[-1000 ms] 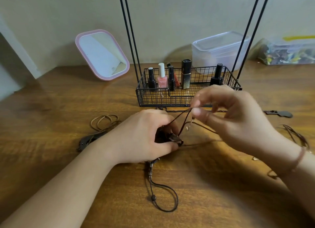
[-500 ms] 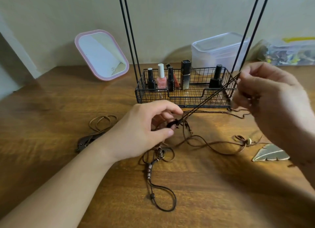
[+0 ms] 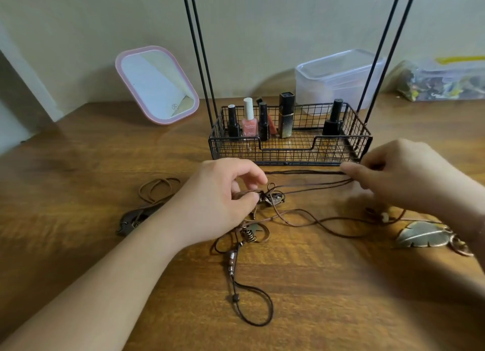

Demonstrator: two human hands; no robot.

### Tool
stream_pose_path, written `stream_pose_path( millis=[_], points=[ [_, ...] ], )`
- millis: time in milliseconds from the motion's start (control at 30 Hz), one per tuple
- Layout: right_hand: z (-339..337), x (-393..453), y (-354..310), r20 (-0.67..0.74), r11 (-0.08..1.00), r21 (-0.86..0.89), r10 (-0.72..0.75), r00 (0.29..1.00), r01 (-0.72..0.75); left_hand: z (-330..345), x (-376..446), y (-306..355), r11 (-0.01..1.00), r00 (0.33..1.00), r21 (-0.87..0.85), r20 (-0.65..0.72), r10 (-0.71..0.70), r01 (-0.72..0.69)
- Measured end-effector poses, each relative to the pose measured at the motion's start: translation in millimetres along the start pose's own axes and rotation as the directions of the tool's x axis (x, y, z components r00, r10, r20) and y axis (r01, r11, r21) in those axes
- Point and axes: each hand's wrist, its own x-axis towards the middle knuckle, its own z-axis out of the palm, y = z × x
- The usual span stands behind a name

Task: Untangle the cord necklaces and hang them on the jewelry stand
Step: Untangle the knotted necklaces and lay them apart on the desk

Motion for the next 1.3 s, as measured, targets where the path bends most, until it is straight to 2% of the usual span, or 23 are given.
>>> stream_pose_path(
  millis=[133, 200, 300, 433, 567, 767, 900, 967, 1033, 1167, 1300],
  points=[
    [11.5, 4.4, 1.6, 0.012, 0.993, -0.061, -0.098, 0.995, 0.099, 3.0, -1.3, 1.7, 0.999, 1.0, 0.051, 0.007, 0.004, -0.005],
    [17.8, 3.7, -0.5, -0.04, 0.979, -0.076, -0.192, 0.981, 0.189, 4.8, -1.3, 1.4, 0.997, 1.0, 0.071, 0.025, 0.009, -0.011],
    [24.7, -5.5, -17.2, -0.183, 0.911, 0.029, -0.401, 0.898, 0.412, 7.0, -0.7, 2.0, 0.996, 1.0, 0.084, 0.018, 0.02, -0.021],
    [36.1, -15.1, -38.1, -0.112, 0.815, 0.132, -0.553, 0.825, 0.564, 7.0, 0.2, 3.3, 0.999, 0.999, 0.017, -0.019, 0.037, -0.036],
    [38.9, -14.4, -39.6, -0.161, 0.789, 0.173, -0.568, 0.807, 0.59, 3.9, -0.9, 6.2, 0.994, 0.995, -0.084, -0.086, 0.057, -0.064],
    [41.4, -15.9, -42.1, -0.269, 0.796, 0.139, -0.543, 0.796, 0.589, 1.0, -2.4, 8.8, 0.986, 0.983, -0.123, -0.16, 0.089, -0.109],
    [40.7, -10.6, -35.7, -0.155, 0.797, 0.209, -0.545, 0.824, 0.567, -1.3, -3.1, 8.3, 0.974, 0.983, -0.174, -0.134, 0.123, -0.146],
    [38.3, -10.3, -30.8, -0.096, 0.803, 0.316, -0.503, 0.859, 0.506, -2.8, -1.8, 6.5, 0.959, 0.984, -0.232, -0.109, 0.14, -0.162],
    [35.9, -10.5, -27.0, -0.064, 0.789, 0.416, -0.47, 0.881, 0.451, -4.6, -0.4, 4.3, 0.923, 0.989, -0.355, -0.072, 0.13, -0.147],
    [35.4, -9.5, -24.0, -0.028, 0.805, 0.407, -0.462, 0.887, 0.432, -6.7, 1.9, 0.7, 0.834, 0.996, -0.546, -0.018, 0.084, -0.081],
    [34.2, -10.1, -24.6, -0.059, 0.769, 0.462, -0.47, 0.881, 0.441, -8.3, 1.2, 2.2, 0.713, 0.997, -0.701, 0.038, 0.063, -0.018]
  ],
)
